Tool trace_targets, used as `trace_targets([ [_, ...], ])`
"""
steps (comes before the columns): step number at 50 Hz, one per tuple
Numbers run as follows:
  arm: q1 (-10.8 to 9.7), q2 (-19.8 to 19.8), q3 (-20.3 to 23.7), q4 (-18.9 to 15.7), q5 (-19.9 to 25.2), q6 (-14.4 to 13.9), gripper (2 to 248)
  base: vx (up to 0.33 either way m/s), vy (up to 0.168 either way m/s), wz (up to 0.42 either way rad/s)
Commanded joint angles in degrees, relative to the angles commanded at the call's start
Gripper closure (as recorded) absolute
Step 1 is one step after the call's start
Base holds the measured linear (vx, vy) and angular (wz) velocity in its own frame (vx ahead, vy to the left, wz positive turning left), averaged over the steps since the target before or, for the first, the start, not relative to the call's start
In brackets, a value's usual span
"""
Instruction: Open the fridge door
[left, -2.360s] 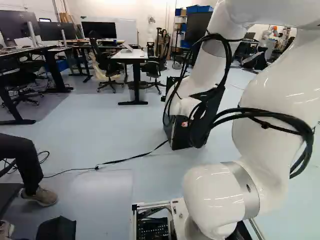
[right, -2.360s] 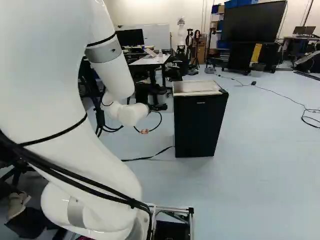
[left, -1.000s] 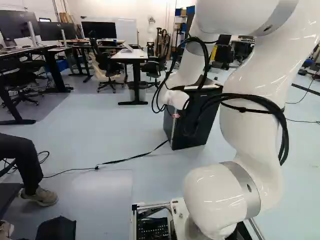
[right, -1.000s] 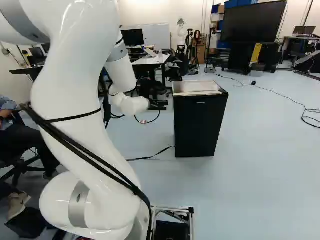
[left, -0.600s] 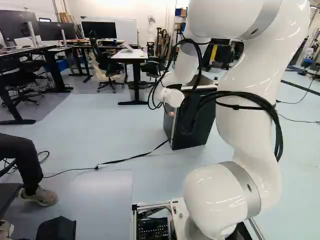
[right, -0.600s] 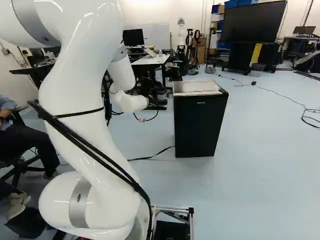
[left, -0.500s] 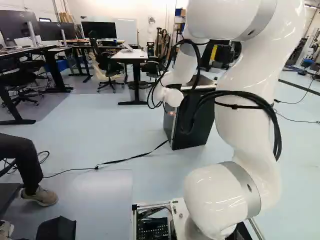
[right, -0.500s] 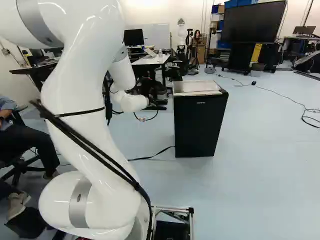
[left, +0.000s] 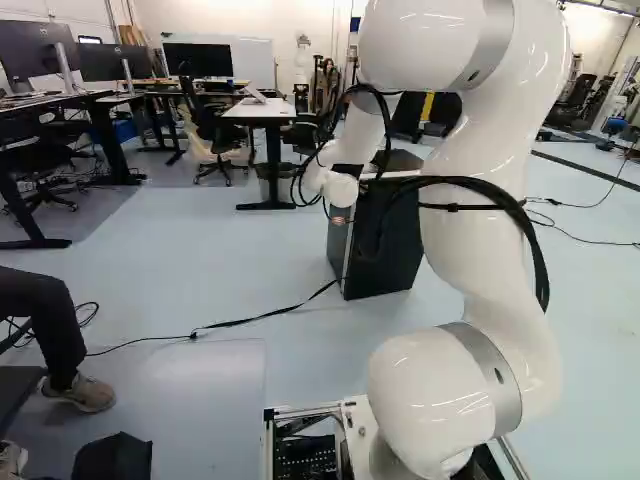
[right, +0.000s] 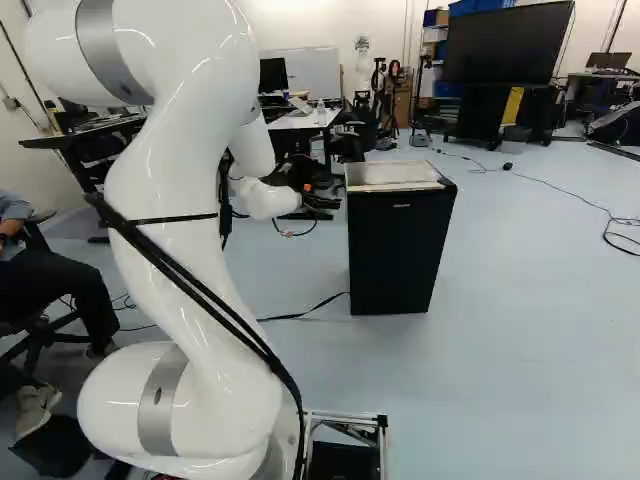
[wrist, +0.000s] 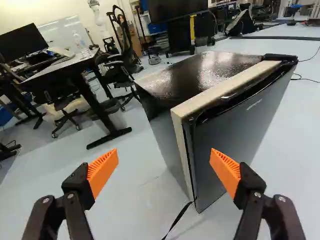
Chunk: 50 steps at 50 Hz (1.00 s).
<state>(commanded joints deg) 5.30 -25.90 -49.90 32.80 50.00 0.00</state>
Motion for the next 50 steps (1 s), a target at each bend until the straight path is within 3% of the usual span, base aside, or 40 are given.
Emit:
trace_targets([
  [50, -1.2, -8.3, -11.2, 17.4, -1.2, 0.0, 3, 0.0, 0.0, 0.0],
])
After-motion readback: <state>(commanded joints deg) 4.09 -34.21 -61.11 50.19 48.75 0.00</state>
